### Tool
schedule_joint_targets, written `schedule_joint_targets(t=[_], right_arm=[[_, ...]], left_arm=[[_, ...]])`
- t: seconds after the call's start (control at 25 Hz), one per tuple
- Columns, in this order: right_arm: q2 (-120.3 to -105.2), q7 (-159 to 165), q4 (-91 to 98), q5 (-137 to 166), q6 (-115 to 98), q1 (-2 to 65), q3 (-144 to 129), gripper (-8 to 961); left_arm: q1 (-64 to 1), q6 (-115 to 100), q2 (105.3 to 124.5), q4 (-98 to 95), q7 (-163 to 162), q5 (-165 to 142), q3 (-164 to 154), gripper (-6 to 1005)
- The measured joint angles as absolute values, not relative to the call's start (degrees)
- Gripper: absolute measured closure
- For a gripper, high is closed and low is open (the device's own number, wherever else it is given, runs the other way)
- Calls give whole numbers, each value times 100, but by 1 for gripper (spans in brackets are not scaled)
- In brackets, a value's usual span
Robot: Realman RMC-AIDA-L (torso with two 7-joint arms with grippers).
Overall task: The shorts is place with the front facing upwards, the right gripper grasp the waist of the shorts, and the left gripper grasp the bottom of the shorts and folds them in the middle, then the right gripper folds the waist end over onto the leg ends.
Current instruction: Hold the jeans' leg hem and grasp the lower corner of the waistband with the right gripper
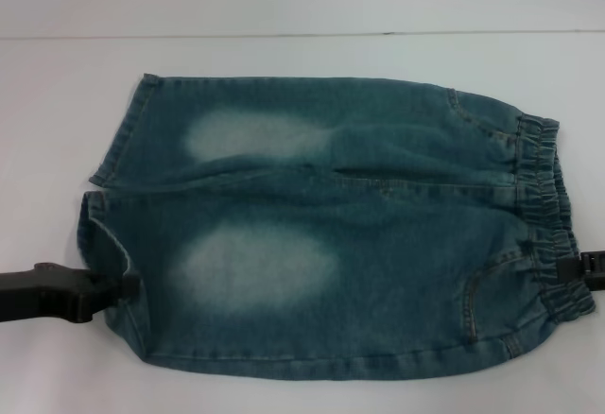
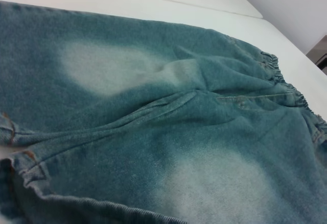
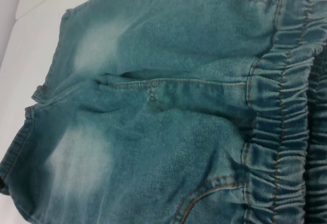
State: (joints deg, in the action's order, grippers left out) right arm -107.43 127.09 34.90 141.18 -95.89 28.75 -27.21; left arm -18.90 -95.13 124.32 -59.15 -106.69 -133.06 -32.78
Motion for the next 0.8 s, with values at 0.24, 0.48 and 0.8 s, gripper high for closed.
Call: schedule_joint_targets(t=[0.24, 0.48, 0.8], right_arm=[[-10772, 12713, 3489, 14107, -9615, 2897, -2719, 7], [-10811, 12736, 3489, 14084, -9713, 2951, -2684, 8], [-10827, 12792, 3499, 14104, -9840, 2980, -2717, 7]], left_arm=[[-1890, -9535, 12426, -5915, -10669, -13307, -3260, 972], [-1890, -9536, 12428, -5920, -10670, -13307, -3263, 972], [-1890, -9545, 12419, -5932, -10678, -13307, -3274, 972]])
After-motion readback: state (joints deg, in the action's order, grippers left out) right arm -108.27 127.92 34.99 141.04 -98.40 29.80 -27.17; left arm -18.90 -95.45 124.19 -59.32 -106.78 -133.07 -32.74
